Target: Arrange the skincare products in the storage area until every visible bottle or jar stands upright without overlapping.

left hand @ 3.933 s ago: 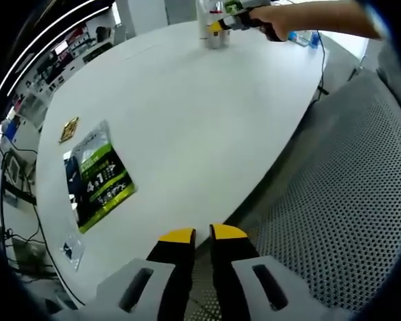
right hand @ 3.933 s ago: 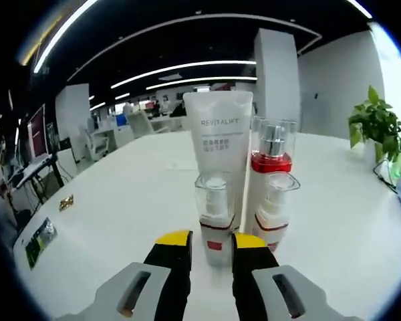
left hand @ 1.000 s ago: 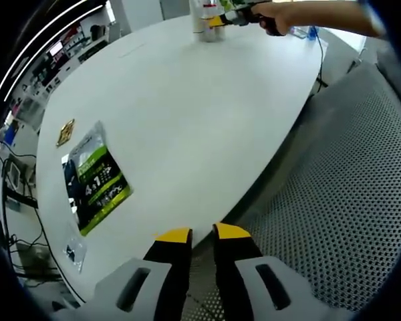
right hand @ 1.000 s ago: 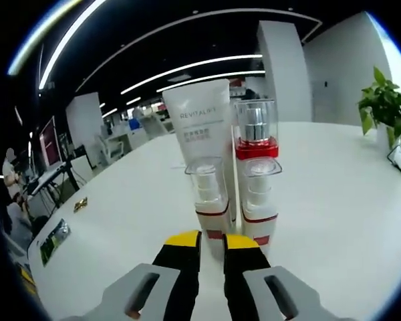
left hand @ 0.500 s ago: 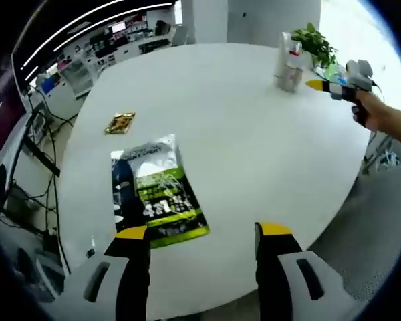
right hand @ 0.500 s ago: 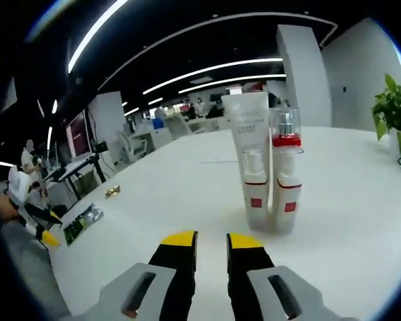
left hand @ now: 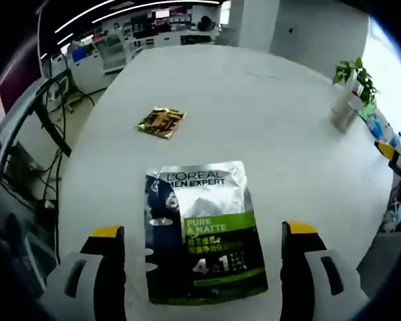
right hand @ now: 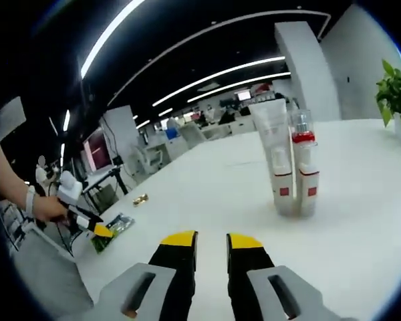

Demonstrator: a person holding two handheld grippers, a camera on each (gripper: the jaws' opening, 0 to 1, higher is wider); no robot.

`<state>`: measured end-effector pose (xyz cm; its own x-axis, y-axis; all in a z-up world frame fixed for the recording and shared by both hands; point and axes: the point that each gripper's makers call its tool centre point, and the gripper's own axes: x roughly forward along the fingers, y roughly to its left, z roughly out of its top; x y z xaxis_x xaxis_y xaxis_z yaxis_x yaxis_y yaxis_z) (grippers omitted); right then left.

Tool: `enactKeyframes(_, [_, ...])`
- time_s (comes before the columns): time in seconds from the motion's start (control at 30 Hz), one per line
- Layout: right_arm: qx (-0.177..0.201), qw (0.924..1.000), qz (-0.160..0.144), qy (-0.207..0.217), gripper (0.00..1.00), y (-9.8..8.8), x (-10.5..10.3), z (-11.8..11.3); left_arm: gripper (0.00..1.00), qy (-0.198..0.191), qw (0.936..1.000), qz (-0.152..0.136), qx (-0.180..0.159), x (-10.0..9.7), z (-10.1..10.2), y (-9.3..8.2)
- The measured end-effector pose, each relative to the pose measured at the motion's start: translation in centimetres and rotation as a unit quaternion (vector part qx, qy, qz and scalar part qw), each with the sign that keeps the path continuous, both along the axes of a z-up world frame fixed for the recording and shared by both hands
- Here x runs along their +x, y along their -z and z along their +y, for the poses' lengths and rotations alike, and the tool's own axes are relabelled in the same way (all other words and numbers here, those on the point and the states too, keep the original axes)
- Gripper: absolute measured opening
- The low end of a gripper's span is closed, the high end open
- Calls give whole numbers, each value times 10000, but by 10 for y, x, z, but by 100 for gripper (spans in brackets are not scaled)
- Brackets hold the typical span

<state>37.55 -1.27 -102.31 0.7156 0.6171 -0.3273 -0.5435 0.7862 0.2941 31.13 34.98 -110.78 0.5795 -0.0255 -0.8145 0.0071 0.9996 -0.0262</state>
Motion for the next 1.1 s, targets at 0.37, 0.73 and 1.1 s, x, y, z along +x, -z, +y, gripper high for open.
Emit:
enactKeyframes(0.37, [-57,9999,33,157,9,3,12,-10,89,36,9997,254,51,0,2,18])
enactKeyframes(0.73, [-178,9998,101,44,5,12,4,-6,52,324,9993,179,-16,-10,-1,10])
enactKeyframes(1.1, [-202,9992,196,-289,4,15,-8,9,25,661,9970,259,-303,-22,-29,7])
